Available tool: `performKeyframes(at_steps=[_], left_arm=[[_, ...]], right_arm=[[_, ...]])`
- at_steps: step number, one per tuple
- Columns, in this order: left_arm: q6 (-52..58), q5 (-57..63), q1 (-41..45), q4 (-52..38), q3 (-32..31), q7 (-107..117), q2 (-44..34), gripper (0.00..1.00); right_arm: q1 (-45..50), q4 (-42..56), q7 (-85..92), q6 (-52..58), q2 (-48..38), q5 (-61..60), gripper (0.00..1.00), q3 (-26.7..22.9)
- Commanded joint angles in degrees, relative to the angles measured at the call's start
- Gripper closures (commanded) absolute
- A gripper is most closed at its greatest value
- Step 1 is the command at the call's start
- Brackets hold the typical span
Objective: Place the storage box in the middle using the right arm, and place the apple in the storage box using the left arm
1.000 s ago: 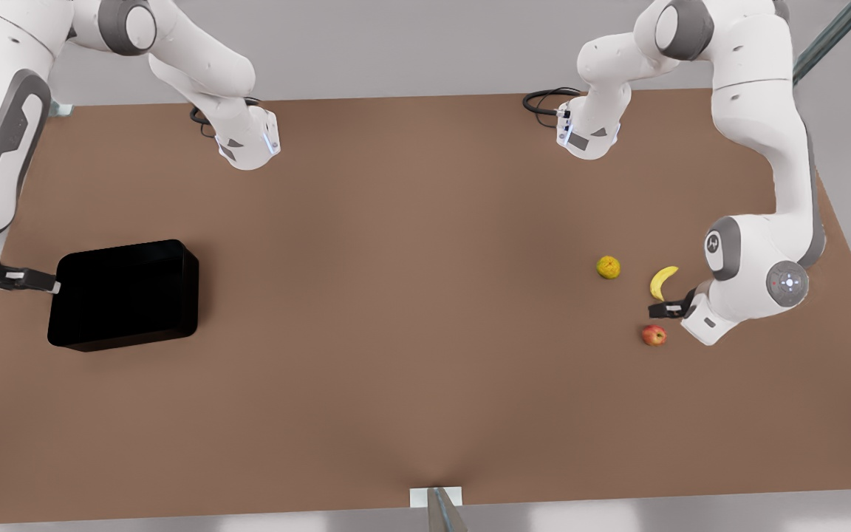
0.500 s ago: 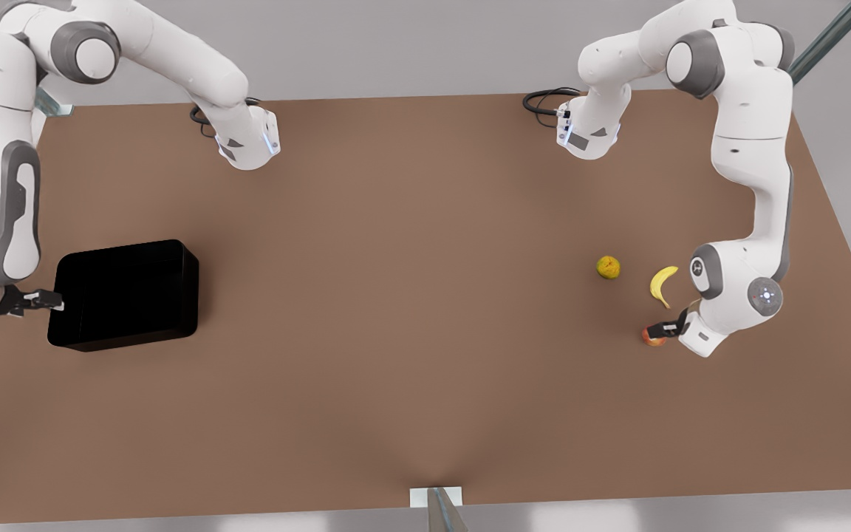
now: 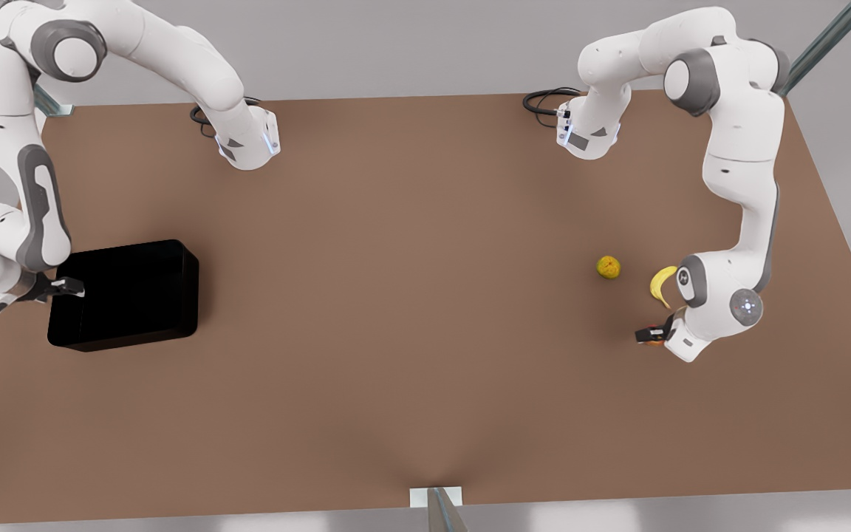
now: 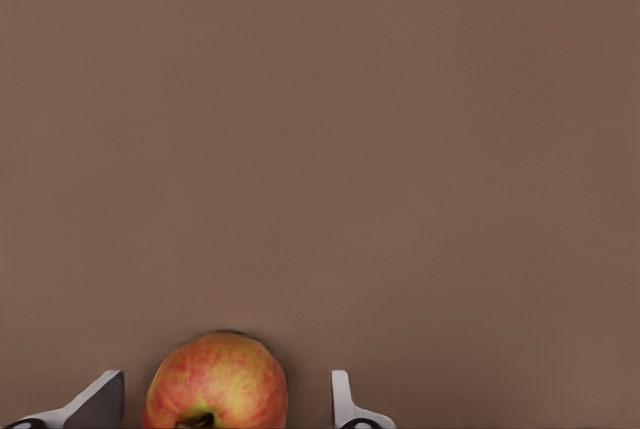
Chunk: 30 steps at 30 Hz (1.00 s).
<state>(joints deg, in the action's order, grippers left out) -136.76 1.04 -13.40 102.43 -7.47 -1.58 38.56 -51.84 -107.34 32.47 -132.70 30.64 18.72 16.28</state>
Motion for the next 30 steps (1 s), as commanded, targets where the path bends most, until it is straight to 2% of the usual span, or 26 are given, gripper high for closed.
performKeyframes(at_steps=[1,7,8,9,18,22,25,30], left_arm=[[0.0,0.0,0.0,0.0,0.0,0.0,0.0,0.01],[-0.4,0.1,-0.1,-0.7,0.1,0.0,1.5,0.01],[-0.4,0.1,-0.1,-0.7,0.1,0.0,1.5,0.01],[-0.3,0.1,-0.1,-0.7,0.1,0.0,1.5,0.01],[-0.3,0.1,-0.1,-0.7,0.1,-0.4,1.3,0.01],[-0.3,0.1,-0.1,-0.7,0.1,-0.4,1.3,0.06],[-0.3,0.1,-0.1,-0.7,0.1,-0.4,1.3,0.19],[-0.3,0.1,-0.1,-0.7,0.1,-0.4,1.3,0.19]], right_arm=[[0.0,0.0,0.0,0.0,0.2,0.1,0.0,0.0],[-1.9,-0.1,-0.1,-1.7,3.6,2.9,0.0,0.1],[-2.0,0.0,-0.1,-1.6,3.5,2.9,0.46,0.1],[-1.9,0.0,-0.1,-1.6,3.5,2.9,0.79,0.1],[-1.9,0.3,-0.2,-1.1,3.5,2.7,0.79,0.4],[-1.6,0.6,-1.7,-0.9,3.5,2.7,0.79,0.5],[-1.6,0.6,-1.8,-0.8,3.3,2.7,0.79,0.5],[-1.8,0.6,-1.7,-0.5,3.0,2.6,0.79,0.9]])
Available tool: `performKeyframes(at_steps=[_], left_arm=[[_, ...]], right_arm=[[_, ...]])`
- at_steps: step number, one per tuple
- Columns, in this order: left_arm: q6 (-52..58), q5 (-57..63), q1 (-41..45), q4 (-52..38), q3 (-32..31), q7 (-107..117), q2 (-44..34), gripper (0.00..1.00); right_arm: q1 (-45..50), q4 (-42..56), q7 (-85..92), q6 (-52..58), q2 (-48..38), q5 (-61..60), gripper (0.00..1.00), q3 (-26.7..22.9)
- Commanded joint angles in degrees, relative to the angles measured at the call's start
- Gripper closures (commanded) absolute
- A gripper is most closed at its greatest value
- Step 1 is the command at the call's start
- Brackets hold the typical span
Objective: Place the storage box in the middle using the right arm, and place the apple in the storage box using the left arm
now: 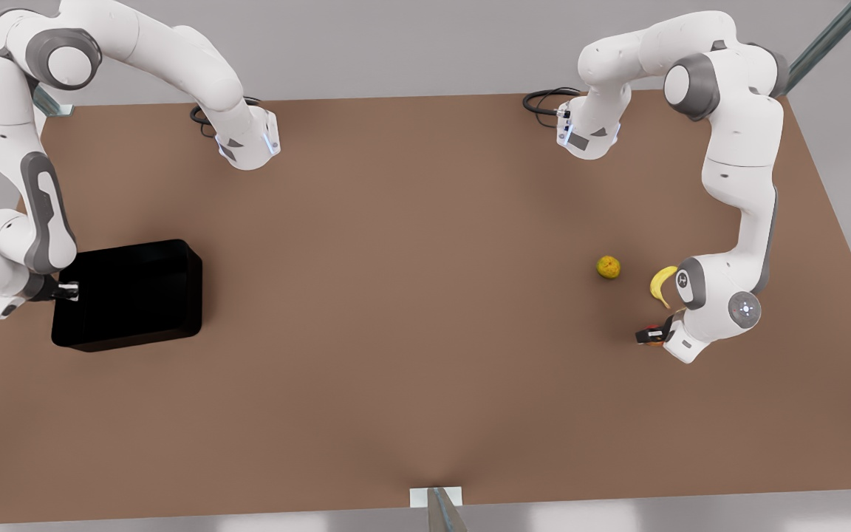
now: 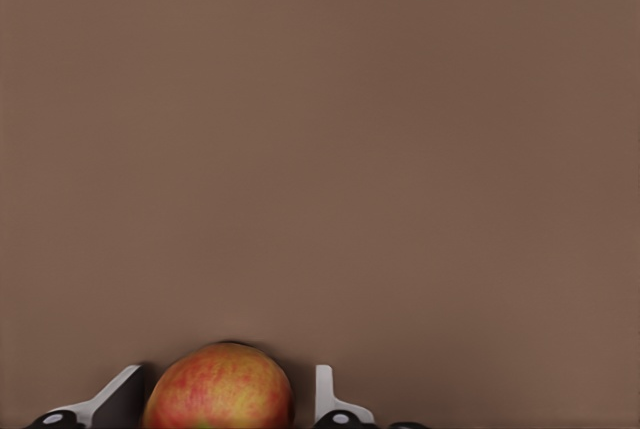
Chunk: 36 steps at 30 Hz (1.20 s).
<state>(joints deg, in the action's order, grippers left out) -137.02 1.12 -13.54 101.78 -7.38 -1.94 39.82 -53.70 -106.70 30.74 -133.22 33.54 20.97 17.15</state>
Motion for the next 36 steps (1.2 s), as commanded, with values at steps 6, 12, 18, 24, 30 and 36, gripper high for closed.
performKeyframes(at_steps=[6,12,18,24,30,36], left_arm=[[0.0,0.0,0.0,0.0,0.1,0.0,0.1,0.23],[0.0,0.0,0.0,0.0,0.1,-0.1,0.1,0.24],[0.0,0.0,0.0,0.0,0.1,0.0,0.1,0.29],[0.0,0.0,0.0,0.0,0.1,0.0,0.1,0.33],[0.0,0.0,0.0,0.0,0.1,0.0,0.1,0.33],[0.2,0.0,0.0,0.0,0.1,0.0,-0.3,0.33]], right_arm=[[-11.2,0.0,-13.3,10.2,-1.7,-0.3,0.79,18.2],[-8.2,-0.8,-28.3,14.7,-2.6,-4.0,0.79,29.6],[11.6,-0.4,-39.7,14.4,-6.3,-13.8,0.79,29.6],[39.0,7.0,-52.0,13.8,-3.6,-20.5,0.79,20.7],[60.5,19.5,-57.0,14.7,3.8,-21.4,0.79,6.9],[68.0,23.1,-60.7,14.5,7.0,-21.4,0.79,2.7]])
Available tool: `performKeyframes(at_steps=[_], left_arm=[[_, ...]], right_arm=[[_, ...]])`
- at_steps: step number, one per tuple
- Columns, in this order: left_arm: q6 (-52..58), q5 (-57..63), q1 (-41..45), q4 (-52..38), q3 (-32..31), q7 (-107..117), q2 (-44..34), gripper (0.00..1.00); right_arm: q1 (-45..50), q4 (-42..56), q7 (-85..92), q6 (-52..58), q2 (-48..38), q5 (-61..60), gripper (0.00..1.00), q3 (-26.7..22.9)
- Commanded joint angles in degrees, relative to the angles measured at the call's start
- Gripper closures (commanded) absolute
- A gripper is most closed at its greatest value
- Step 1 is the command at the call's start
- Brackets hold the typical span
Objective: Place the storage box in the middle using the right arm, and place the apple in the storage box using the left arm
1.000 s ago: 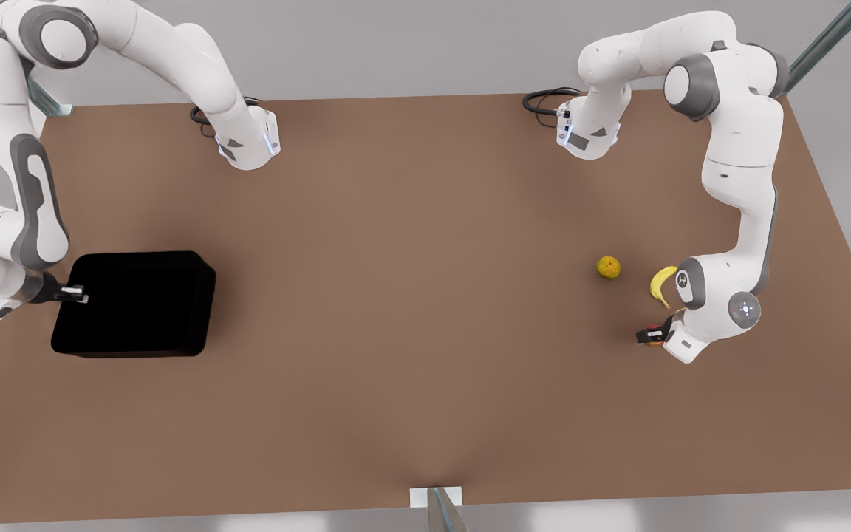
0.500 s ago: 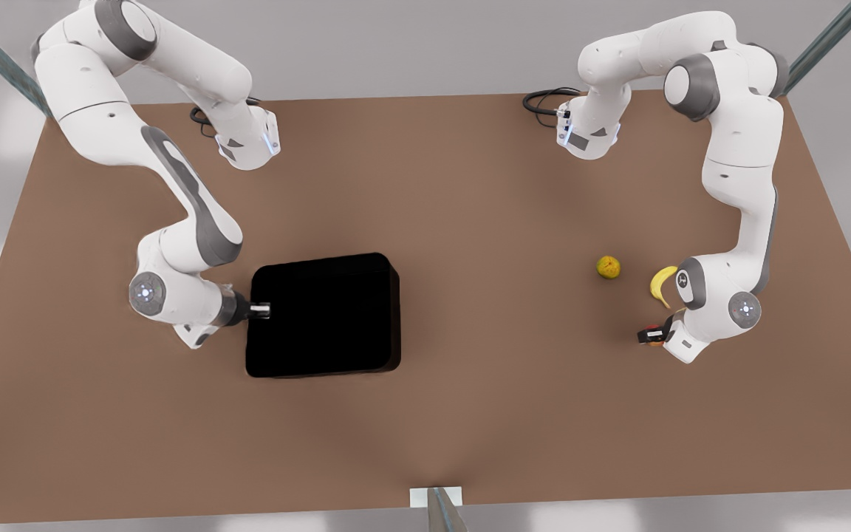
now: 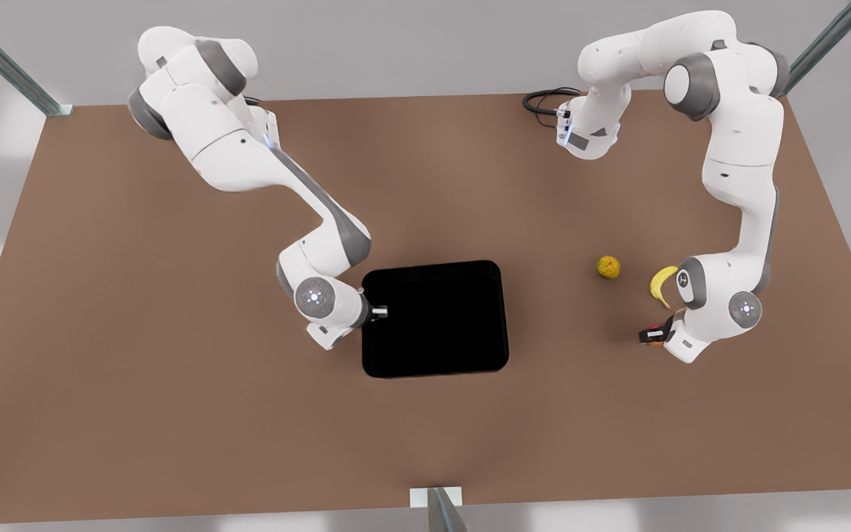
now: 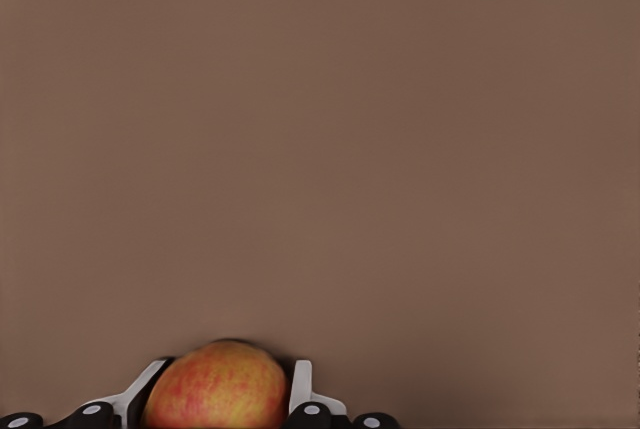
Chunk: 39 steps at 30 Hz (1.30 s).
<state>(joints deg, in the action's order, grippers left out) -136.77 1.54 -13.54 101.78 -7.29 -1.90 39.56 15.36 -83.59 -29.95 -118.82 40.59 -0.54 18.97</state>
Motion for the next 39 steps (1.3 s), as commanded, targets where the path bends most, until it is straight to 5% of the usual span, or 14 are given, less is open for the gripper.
performKeyframes(at_steps=[1,3,10,14,18,21,22,23,24,25,32,33,35,39], left_arm=[[0.0,-0.4,0.0,0.0,0.0,0.0,0.0,0.33],[0.1,-0.4,0.0,0.1,0.0,0.0,-0.3,0.33],[1.8,-0.6,1.8,0.0,-0.1,2.6,-3.3,0.33],[18.8,-0.9,18.4,-5.7,-0.3,29.5,-12.2,0.33],[19.9,-1.3,34.4,-14.1,-6.5,66.5,-8.3,0.33],[11.4,-1.0,37.6,-17.3,-10.3,78.7,-2.7,0.32],[10.6,-0.7,37.1,-17.8,-10.3,78.0,-1.5,0.24],[9.5,-0.2,36.6,-18.0,-9.7,76.5,-0.4,0.0],[9.5,2.1,36.0,-18.1,-9.4,75.6,0.1,0.0],[9.5,2.5,35.7,-18.1,-9.1,74.4,0.4,0.0],[9.7,2.5,34.8,-18.1,-9.1,74.8,-0.3,0.0],[14.4,2.1,31.6,-17.5,-9.2,73.2,-5.4,0.0],[46.1,0.5,18.7,-17.8,-8.4,28.0,-18.2,0.0],[49.7,0.4,14.8,-11.9,1.1,12.4,-34.6,0.0]], right_arm=[[0.1,0.0,0.0,0.0,0.0,0.1,0.79,-0.2],[0.1,0.0,0.3,-0.4,0.2,0.3,0.0,-0.3],[-5.2,-0.3,3.0,5.1,-3.9,0.1,0.0,-0.3],[-25.9,-6.4,19.6,21.8,-20.3,0.1,0.0,-0.4],[-40.6,-4.9,30.6,25.7,-24.7,5.8,0.0,-1.4],[-35.2,-2.9,30.7,26.9,-25.7,5.7,0.0,-5.1],[-29.3,-2.8,31.6,29.5,-27.7,5.1,0.0,-10.0],[-21.7,-0.2,31.9,33.3,-28.0,2.5,0.0,-17.4],[-13.0,3.5,37.6,39.0,-27.8,1.2,0.0,-27.4],[-12.5,4.0,37.6,40.4,-28.3,-1.2,0.0,-28.6],[-15.4,5.8,36.7,40.7,-28.6,-2.4,0.0,-23.5],[-15.4,5.8,36.7,40.7,-28.6,-2.5,0.0,-23.5],[-14.7,5.8,36.5,40.8,-28.7,-2.5,0.0,-23.7],[-14.9,5.5,36.1,40.8,-27.9,-2.5,0.0,-23.5]])
